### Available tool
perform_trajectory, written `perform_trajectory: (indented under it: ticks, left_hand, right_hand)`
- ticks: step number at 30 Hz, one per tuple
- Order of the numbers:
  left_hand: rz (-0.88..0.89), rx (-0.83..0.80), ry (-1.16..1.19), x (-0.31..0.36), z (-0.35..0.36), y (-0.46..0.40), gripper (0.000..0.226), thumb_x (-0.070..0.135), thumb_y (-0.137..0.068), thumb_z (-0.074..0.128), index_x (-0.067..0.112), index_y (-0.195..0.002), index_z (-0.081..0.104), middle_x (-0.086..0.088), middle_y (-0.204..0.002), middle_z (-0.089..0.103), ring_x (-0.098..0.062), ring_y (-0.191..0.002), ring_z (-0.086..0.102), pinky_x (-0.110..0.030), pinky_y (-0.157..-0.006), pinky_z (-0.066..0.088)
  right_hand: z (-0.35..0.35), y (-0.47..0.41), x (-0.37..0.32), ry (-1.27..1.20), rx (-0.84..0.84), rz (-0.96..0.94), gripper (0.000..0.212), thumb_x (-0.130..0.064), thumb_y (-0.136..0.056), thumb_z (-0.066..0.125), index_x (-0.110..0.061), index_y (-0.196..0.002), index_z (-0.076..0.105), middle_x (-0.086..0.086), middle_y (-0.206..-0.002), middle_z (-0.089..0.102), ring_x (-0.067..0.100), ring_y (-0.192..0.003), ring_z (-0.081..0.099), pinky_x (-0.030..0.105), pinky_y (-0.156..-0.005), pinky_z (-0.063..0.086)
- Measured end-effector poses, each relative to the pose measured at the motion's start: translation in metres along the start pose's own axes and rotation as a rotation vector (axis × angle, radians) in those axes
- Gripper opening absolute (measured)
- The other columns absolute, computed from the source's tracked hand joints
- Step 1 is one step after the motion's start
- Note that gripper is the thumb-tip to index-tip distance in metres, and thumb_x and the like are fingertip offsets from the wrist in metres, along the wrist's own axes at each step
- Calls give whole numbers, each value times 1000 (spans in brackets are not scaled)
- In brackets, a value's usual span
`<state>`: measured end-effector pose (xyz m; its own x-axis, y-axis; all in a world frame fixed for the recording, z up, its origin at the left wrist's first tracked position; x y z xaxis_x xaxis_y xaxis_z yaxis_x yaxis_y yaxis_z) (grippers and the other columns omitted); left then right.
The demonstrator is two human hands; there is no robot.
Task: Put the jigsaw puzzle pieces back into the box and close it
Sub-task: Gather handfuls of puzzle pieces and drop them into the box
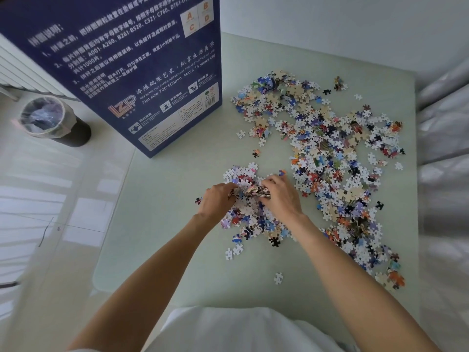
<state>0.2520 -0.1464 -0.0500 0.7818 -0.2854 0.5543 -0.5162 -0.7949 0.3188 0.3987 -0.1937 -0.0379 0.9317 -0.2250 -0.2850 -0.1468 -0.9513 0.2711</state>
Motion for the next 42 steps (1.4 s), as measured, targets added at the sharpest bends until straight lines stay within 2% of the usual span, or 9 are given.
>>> perform_trajectory:
  ticks: [8,17,20,27,30,34,36,38,42]
  left_hand:
    - [-27,6,-6,-14,-10,-3,21,19,-88,64,9,-106,67,-8,-98,68,-22,-83,64,-26,-76,49]
    - [-38,62,17,-14,-36,6,13,23,-87,64,12,-93,70,-3,-79,71,-17,-66,64,-23,-61,44]
    - [51,130,42,-2,-56,16,14,25,-86,66,13,-91,71,0,-76,72,-16,-65,66,-30,-63,53]
    - [329,452,94,60,-169,47,16,15,-82,70,11,-97,72,3,-86,73,-5,-73,66,-18,-71,53]
    - [411,617,71,81,-232,58,17,15,-81,70,10,-98,72,2,-88,72,-4,-75,66,-16,-74,54]
    - [466,815,12,105,-315,66,21,19,-86,65,10,-104,70,1,-92,71,-3,-79,64,-4,-74,48]
    - [465,940,2,111,-354,70,22,19,-86,64,10,-105,70,4,-91,68,0,-79,61,2,-75,42]
    - [431,1056,-15,108,-388,70,21,20,-87,65,10,-105,70,6,-91,67,0,-78,59,4,-76,39]
    - [356,1100,-125,97,-420,54,20,19,-85,66,10,-103,71,-4,-91,73,-7,-75,62,2,-76,35]
  right_hand:
    - [-16,2,7,-114,-1,44,40,-39,-82,67,-14,-111,59,2,-96,67,18,-82,64,31,-66,54]
    - [-30,14,15,-208,-27,151,46,-41,-84,65,-13,-119,58,7,-103,68,25,-93,64,33,-74,52]
    - [-47,21,9,-267,-18,148,46,-38,-85,65,-10,-121,57,8,-110,67,25,-99,63,28,-78,47]
    - [-113,30,-18,-432,15,68,61,-40,-81,67,-2,-127,52,15,-113,65,29,-79,65,34,-77,50]
    - [-147,26,-33,-547,46,14,58,-35,-80,69,-7,-128,52,1,-114,62,15,-60,67,17,-64,52]
    - [-204,13,-66,-730,72,-94,45,-23,-79,71,-28,-117,48,-17,-84,60,1,-46,62,6,-44,41]
    - [-235,3,-84,-789,100,-158,38,-21,-78,73,-34,-105,49,-23,-81,56,5,-47,63,7,-47,43]
    - [-260,-9,-102,-822,122,-231,25,-22,-77,74,-32,-91,57,-13,-81,66,10,-52,65,13,-52,49]
    - [-298,-40,-134,-783,160,-336,26,-22,-78,73,-22,-101,61,-11,-91,66,14,-78,68,32,-61,59]
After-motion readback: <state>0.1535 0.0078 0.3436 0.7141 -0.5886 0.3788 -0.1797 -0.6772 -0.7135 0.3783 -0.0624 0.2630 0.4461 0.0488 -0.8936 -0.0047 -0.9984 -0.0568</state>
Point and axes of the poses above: each hand's wrist, its own y-axis away from the middle knuckle, its own z-axis out of the palm, x = y × z, the point moved 7 cm from there along -y, towards the middle knuckle
